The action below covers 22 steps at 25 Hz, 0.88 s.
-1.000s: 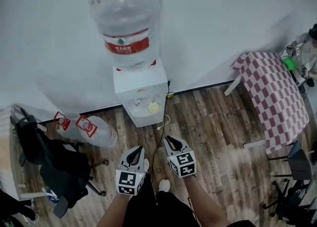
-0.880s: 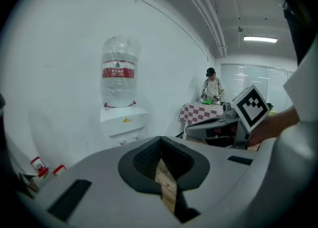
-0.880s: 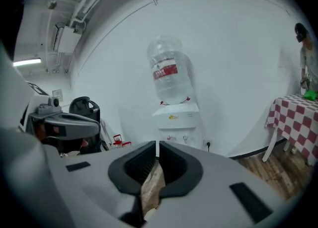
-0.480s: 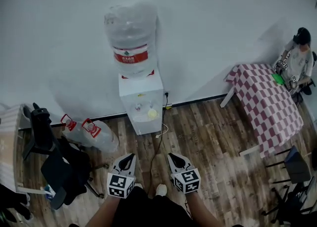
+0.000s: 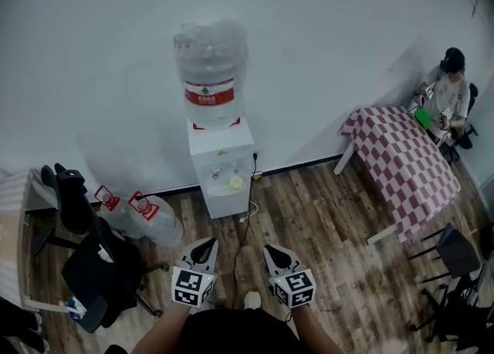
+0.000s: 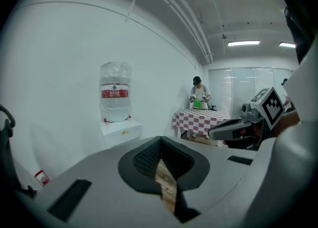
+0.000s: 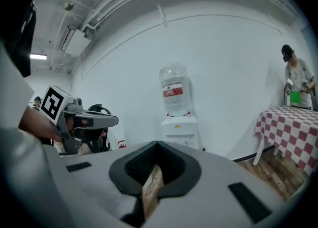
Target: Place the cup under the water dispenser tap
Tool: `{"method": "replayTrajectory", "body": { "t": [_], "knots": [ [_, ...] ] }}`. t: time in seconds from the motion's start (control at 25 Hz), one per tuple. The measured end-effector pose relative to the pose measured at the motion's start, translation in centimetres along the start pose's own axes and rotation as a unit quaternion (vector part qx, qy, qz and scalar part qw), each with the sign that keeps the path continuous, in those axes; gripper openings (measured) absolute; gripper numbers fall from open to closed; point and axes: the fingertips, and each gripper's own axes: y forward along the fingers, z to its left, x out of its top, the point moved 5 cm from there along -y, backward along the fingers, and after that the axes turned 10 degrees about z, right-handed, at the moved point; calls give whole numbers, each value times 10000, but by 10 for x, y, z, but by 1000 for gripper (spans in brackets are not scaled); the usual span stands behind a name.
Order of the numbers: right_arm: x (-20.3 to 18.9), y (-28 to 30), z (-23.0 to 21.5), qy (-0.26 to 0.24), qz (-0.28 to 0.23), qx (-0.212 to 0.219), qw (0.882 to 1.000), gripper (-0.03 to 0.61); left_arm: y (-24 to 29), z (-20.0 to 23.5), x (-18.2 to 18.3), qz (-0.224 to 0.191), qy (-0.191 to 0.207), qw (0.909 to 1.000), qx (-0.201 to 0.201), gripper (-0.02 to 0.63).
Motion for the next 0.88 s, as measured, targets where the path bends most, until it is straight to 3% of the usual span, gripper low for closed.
{"method": "replayTrajectory", "body": {
  "t": [0.52,0.88],
  "knots": [
    [-21,-48,102,-4,88,-459,9989,21,-108,38,-60,-116,-160,9995,-239,14],
    [-11,-76,115,-14,-204,-529,9984,21,-132,47,-82,-50,-204,9997,-79,14]
  ]
}}
